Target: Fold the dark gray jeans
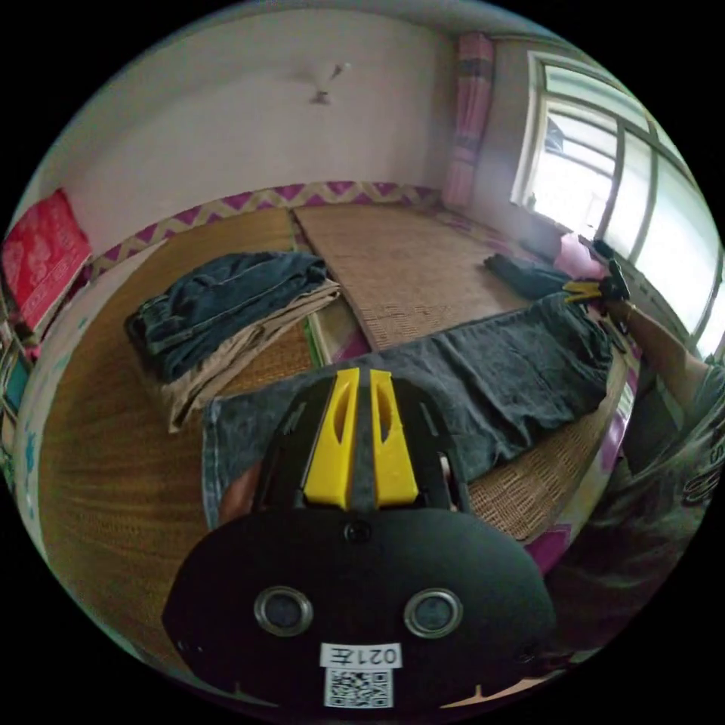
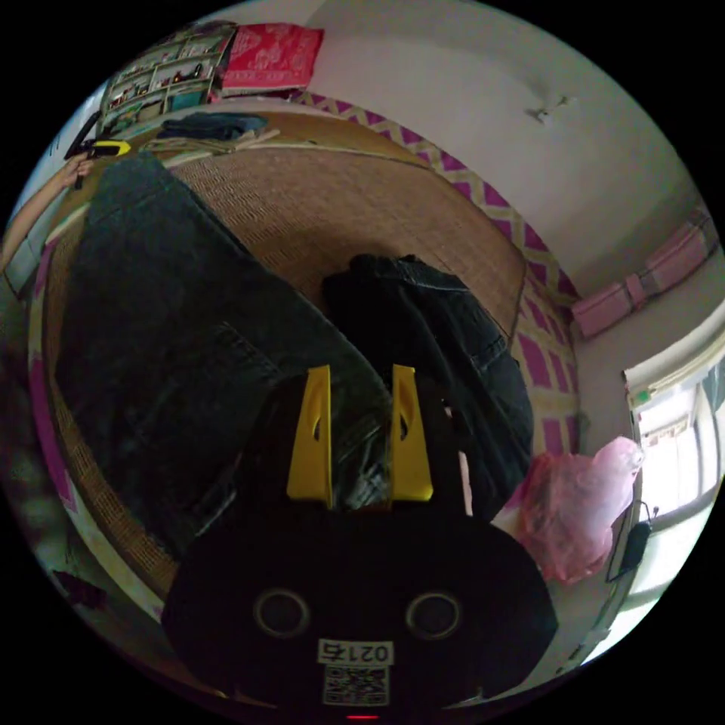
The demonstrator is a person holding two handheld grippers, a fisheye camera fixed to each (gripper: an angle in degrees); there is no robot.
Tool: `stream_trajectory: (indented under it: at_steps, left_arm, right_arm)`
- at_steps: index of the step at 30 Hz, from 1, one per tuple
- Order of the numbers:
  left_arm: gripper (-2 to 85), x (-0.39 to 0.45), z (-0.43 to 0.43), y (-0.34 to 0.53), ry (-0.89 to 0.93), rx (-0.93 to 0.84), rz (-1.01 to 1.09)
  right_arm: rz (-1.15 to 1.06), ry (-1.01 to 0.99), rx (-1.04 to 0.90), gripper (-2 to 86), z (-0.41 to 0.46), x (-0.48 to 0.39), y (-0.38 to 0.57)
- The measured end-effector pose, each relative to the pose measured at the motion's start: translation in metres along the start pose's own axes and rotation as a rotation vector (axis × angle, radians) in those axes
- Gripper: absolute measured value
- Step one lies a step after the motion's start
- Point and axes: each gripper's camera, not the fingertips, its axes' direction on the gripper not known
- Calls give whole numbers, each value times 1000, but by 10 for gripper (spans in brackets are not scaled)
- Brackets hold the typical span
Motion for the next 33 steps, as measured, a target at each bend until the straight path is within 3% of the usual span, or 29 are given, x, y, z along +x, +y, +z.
stream_trajectory:
  at_steps: [3,7,17,21,26,33]
  left_arm:
    - [73,-4,19,-14,126,-47,63]
    - [135,-6,40,-26,142,-171,133]
    - [79,-6,59,-26,83,-328,245]
    - [-1,-5,10,-11,118,-159,254]
    - [-9,2,-72,26,217,-8,306]
    - [-10,37,-224,151,299,192,411]
  right_arm:
    - [-58,-84,-60,67,7,10,-10]
    - [-98,-136,-67,2,-4,13,-12]
    - [-70,-147,9,-8,-39,11,1]
    - [-68,-146,54,-9,-68,8,10]
    - [-67,-183,208,-9,-144,-2,48]
    - [-95,-264,403,-10,-273,-60,175]
